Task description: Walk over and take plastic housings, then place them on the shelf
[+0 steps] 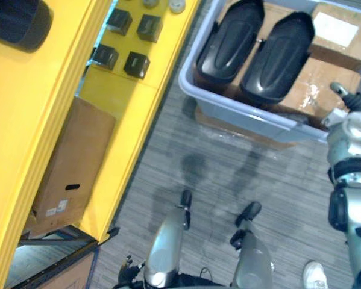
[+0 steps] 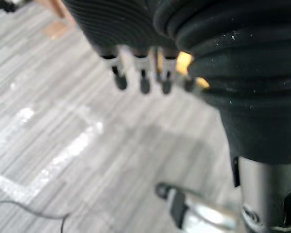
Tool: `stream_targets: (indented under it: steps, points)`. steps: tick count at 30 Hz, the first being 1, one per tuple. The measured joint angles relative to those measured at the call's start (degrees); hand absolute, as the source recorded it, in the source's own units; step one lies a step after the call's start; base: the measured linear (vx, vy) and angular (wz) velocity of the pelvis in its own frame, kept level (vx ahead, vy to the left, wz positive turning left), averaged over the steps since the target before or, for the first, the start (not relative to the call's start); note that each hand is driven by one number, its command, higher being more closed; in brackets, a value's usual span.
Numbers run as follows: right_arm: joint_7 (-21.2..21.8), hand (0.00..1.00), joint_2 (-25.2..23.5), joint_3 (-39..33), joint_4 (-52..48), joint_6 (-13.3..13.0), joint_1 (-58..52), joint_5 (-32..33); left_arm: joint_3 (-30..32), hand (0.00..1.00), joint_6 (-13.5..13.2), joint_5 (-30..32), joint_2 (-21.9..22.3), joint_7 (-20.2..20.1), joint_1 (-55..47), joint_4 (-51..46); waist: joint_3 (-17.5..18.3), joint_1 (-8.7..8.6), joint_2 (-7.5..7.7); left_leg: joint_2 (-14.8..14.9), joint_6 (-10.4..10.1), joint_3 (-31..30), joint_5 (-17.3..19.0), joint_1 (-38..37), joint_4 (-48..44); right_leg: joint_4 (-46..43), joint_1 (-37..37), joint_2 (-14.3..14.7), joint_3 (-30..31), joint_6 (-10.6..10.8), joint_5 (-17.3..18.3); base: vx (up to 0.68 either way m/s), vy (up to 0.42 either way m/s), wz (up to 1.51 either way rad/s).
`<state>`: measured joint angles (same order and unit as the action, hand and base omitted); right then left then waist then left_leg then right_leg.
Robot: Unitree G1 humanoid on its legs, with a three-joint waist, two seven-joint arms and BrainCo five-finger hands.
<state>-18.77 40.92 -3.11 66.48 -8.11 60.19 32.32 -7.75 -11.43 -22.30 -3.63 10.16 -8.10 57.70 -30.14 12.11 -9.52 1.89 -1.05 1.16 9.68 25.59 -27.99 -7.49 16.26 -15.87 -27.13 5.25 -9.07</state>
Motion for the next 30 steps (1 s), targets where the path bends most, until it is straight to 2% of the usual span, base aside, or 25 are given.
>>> stream_targets:
  steps: [2,4,7,9,12,14,16,21,23,24,26,29,30]
  points:
    - [-0.23,0.0,0.94,1.74,0.13,0.02,1.39,-0.25,-0.37,0.0,0.02,-0.4,0.24,-0.31,0.42,0.49,0.11,0.38,-0.34,-0.83,0.36,-0.08,0.36,1.15,-0.65,-0.99,1.09,-1.17,-0.11,-0.07,0.32,-0.13,0.139,0.08]
    - [-0.99,0.0,1.18,2.4,0.78,0.16,2.21,-0.75,-1.18,0.0,-0.09,-0.4,0.21,-0.43,0.7,0.68,0.13,1.51,-0.36,-1.04,0.42,-0.07,0.31,1.97,-1.02,-1.03,1.69,-1.41,-0.08,0.13,0.14,-0.09,0.091,0.03]
    - [-2.44,0.0,1.18,2.96,1.54,0.12,3.08,-1.5,-2.46,0.0,-0.12,-1.08,0.14,-0.75,0.86,1.04,0.29,2.2,-0.61,-1.06,0.52,-0.56,0.23,2.62,-1.45,-1.1,1.77,-1.4,-0.79,0.12,0.13,-0.04,0.037,0.08]
    - [-5.66,0.0,1.18,3.78,1.5,-1.79,4.03,-1.87,-2.93,0.0,-0.12,-2.06,0.25,-1.54,0.86,1.3,0.53,3.15,-0.98,-1.08,0.51,-0.63,0.19,2.62,-1.65,-1.34,1.77,-1.5,-0.96,0.07,0.23,-0.01,0.038,0.05]
    - [-11.29,0.0,1.36,3.74,0.67,-5.58,5.7,-3.38,-4.99,0.0,-0.04,-2.51,0.26,-1.7,0.85,1.87,1.21,3.64,-1.97,-1.54,0.52,-0.71,0.19,2.62,-1.76,-2.51,2.03,-2.21,-1.11,0.7,0.69,0.01,0.047,0.07]
    - [-12.88,0.0,1.68,3.8,-1.1,-5.8,6.03,-3.99,-6.04,0.0,0.18,-2.66,0.2,-1.74,1.05,1.86,1.42,4.15,-2.3,-1.67,0.53,-0.7,0.2,2.74,-1.76,-3.01,2.37,-2.49,-1.08,0.53,1.22,0.0,0.037,0.03]
    - [-13.94,0.0,2.32,3.9,-1.13,-4.85,6.66,-4.05,-6.5,0.0,0.36,-2.98,0.15,-1.83,1.32,1.86,1.64,4.83,-2.61,-1.68,0.53,-0.82,0.2,3.35,-1.92,-3.67,3.06,-2.66,-1.16,0.6,1.44,0.0,0.019,0.01]
    - [-14.51,0.0,2.97,5.03,0.21,2.4,6.92,-3.85,-7.21,0.0,0.33,-4.24,0.25,-2.43,1.5,1.86,2.09,6.23,-3.26,-1.79,0.56,-1.09,0.24,4.79,-2.42,-5.02,4.63,-3.11,-1.22,0.38,2.44,-0.03,0.012,0.03]
    - [-14.67,0.0,3.04,6.08,2.18,6.26,6.92,-3.76,-8.41,0.0,0.25,-4.47,0.24,-2.67,1.52,1.87,2.35,6.88,-3.64,-1.8,0.58,-1.33,0.27,4.99,-2.46,-5.09,4.65,-3.1,-1.46,0.31,2.55,-0.03,0.005,0.09]
    - [-14.68,0.0,3.66,6.08,2.69,8.59,6.92,-3.73,-8.89,0.0,0.26,-4.8,0.25,-2.81,1.73,1.96,2.91,7.12,-4.43,-1.92,0.6,-2.02,0.29,5.82,-2.6,-5.1,4.77,-3.12,-2.31,0.3,2.57,-0.04,0.014,0.16]
    - [-15.16,0.0,5.27,6.3,3.15,10.96,6.93,-4.06,-9.6,0.0,0.09,-4.86,0.48,-3.15,2.34,2.02,3.54,8.26,-5.31,-2.04,0.62,-2.11,0.24,6.79,-2.56,-5.26,5.83,-3.29,-2.47,0.3,2.57,-0.03,0.014,0.08]
    - [-15.08,0.0,6.89,7.29,3.17,13.46,7.25,-4.05,-10.08,0.0,-0.35,-4.93,0.67,-3.65,2.63,2.51,3.87,9.08,-5.77,-2.09,0.64,-2.15,0.23,6.67,-2.51,-5.26,5.72,-3.39,-2.55,0.31,2.67,0.0,0.006,0.01]
    - [-14.97,1.0,7.78,7.31,3.15,14.9,7.65,-4.1,-10.98,0.0,-0.78,-5.39,0.67,-3.77,2.75,2.62,4.06,9.28,-6.03,-2.26,0.64,-2.26,0.23,6.77,-2.46,-5.25,5.79,-3.46,-2.67,0.35,2.71,0.01,0.018,0.04]
